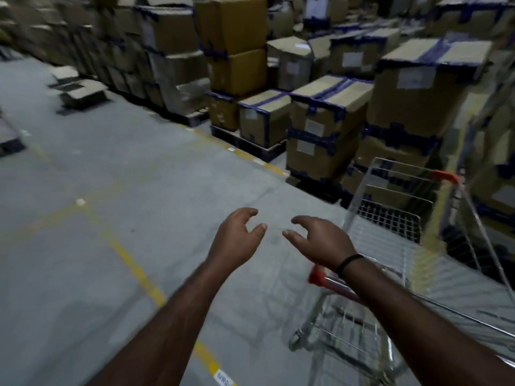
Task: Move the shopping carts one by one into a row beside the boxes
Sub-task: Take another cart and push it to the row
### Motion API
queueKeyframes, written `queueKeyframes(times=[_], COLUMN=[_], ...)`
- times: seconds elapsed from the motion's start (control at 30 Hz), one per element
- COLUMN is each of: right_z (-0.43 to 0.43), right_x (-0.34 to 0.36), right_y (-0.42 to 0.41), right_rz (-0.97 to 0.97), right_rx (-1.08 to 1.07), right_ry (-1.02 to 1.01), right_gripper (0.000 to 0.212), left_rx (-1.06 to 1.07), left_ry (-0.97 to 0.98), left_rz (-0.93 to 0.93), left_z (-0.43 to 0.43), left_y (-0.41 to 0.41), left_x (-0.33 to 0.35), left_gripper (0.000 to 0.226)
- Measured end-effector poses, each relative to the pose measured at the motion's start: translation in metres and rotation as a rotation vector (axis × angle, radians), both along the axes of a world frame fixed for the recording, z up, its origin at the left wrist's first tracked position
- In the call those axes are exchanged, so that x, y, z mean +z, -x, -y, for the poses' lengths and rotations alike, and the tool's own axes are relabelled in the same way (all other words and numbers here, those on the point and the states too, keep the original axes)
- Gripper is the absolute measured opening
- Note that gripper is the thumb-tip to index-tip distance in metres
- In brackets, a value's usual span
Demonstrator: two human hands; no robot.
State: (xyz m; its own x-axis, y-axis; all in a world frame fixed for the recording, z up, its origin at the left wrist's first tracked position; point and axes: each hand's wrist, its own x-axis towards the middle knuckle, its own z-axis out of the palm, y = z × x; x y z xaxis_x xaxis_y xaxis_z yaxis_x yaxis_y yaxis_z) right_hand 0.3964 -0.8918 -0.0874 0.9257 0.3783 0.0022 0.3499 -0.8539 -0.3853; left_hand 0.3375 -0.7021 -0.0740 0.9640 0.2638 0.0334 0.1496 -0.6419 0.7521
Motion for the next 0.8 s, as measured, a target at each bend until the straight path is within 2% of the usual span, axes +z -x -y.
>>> queueKeyframes(times=[0.23,0.47,0.63,0.8], right_z=[-0.161,-0.337,-0.446,-0.527], right_x=[0.035,0.059,0.071,0.074], right_y=[0.047,0.12,0.18,0.227], right_rz=[0.044,0.09,0.109,0.104], right_rx=[0.296,0.604,0.797,0.951], right_ry=[-0.079,-0.132,-0.163,-0.166], right_gripper=[0.061,0.062,0.061,0.059], left_rx=[0.296,0.639,0.842,1.002], left_ry=[-0.044,-0.065,-0.074,-0.06], left_rz=[-0.051,-0.015,0.005,0.019], left_z=[-0.16,-0.304,-0.37,-0.416], left_y=[0.099,0.237,0.33,0.387], left_x=[0.016,0.039,0.051,0.054], left_gripper=[0.061,0.061,0.059,0.058])
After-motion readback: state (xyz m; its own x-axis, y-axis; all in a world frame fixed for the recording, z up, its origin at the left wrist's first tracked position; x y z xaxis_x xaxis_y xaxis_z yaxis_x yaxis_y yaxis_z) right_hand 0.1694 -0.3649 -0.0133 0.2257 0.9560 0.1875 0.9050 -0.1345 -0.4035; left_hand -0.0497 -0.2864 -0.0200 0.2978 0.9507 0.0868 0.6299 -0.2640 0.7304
